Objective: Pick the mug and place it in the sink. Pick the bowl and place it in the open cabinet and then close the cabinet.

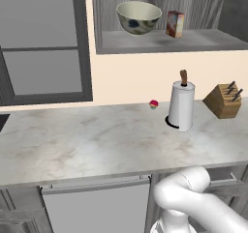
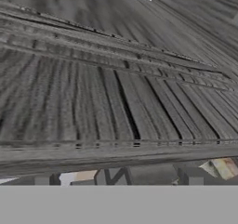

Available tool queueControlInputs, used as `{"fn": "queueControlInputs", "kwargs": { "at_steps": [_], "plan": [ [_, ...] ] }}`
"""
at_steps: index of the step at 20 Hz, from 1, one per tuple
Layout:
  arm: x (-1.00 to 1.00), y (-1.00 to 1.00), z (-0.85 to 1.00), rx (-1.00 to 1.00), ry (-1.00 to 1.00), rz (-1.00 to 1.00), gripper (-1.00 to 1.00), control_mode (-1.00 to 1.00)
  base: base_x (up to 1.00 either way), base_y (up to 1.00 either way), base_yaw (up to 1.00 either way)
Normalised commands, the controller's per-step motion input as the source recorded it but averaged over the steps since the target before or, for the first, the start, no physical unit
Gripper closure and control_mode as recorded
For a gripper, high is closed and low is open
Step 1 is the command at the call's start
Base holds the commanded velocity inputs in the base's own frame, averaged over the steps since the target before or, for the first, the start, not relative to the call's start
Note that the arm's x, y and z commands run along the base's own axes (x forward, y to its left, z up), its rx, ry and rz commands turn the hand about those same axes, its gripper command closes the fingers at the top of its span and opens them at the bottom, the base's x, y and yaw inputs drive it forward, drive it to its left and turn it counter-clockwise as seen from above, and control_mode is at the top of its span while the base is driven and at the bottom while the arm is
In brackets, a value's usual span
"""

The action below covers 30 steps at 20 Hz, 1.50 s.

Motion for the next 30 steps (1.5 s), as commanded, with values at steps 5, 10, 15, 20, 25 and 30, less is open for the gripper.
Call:
{"fn": "queueControlInputs", "kwargs": {
  "at_steps": [5,10,15,20,25,30],
  "plan": [
    [0.00,-0.07,-0.04,0.01,-0.02,0.06,-1.00,-1.00,0.00,0.00,0.00],
    [0.00,-0.02,-0.37,0.00,-0.01,0.04,-1.00,-1.00,0.00,0.00,0.00],
    [0.04,-0.16,-0.01,0.05,0.00,0.05,-1.00,-1.00,0.00,0.00,0.00],
    [0.23,-0.21,0.00,0.07,0.00,0.05,-1.00,-1.00,0.00,0.00,0.00],
    [0.26,-0.27,0.01,0.09,0.00,0.05,-1.00,-1.00,0.00,0.00,0.00],
    [0.24,-0.32,0.03,0.08,0.00,0.05,-1.00,-1.00,0.00,0.00,0.00]
  ]
}}
